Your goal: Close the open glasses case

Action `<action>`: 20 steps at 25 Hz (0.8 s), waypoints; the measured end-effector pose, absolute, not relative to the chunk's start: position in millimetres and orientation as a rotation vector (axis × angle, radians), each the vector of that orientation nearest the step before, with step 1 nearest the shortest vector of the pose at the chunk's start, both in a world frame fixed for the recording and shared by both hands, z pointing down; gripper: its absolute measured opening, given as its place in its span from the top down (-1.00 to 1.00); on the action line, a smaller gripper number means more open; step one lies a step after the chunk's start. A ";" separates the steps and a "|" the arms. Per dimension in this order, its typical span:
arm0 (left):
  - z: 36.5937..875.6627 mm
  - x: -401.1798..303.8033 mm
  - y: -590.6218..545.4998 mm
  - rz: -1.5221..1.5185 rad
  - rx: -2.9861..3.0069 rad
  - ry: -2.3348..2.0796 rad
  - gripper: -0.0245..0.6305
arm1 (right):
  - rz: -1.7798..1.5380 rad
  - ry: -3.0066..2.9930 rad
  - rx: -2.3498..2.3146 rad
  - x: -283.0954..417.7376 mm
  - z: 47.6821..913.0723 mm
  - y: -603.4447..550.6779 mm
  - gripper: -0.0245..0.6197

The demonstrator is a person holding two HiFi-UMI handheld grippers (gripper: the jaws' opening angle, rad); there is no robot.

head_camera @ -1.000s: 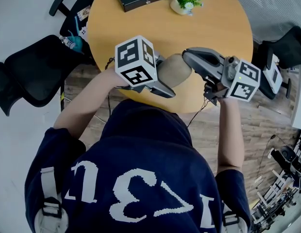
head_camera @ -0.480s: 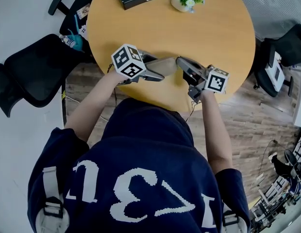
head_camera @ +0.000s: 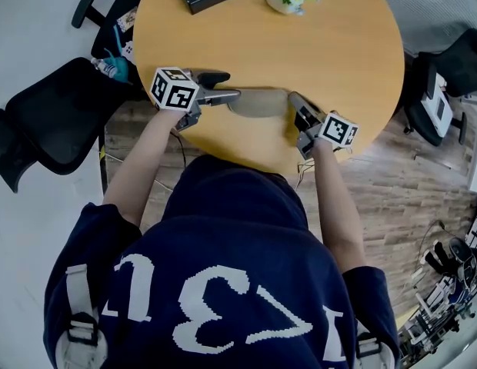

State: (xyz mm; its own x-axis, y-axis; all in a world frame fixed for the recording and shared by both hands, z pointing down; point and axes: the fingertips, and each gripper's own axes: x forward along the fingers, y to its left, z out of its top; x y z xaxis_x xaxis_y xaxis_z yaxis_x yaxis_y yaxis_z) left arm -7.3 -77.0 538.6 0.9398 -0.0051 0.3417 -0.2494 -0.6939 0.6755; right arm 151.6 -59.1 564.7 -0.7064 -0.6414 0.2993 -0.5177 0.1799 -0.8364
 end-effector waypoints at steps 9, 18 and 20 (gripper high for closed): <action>470.4 -17.6 -113.7 0.328 2.626 -0.554 0.85 | -0.986 2.574 -1.496 174.7 491.8 -93.2 0.80; 379.9 -41.4 -145.2 0.113 2.742 -0.955 0.86 | -0.330 2.543 -1.668 171.3 362.2 -104.1 0.84; 363.9 -44.2 -146.5 0.084 2.762 -0.989 0.86 | -0.252 2.529 -1.653 167.0 338.6 -102.2 0.84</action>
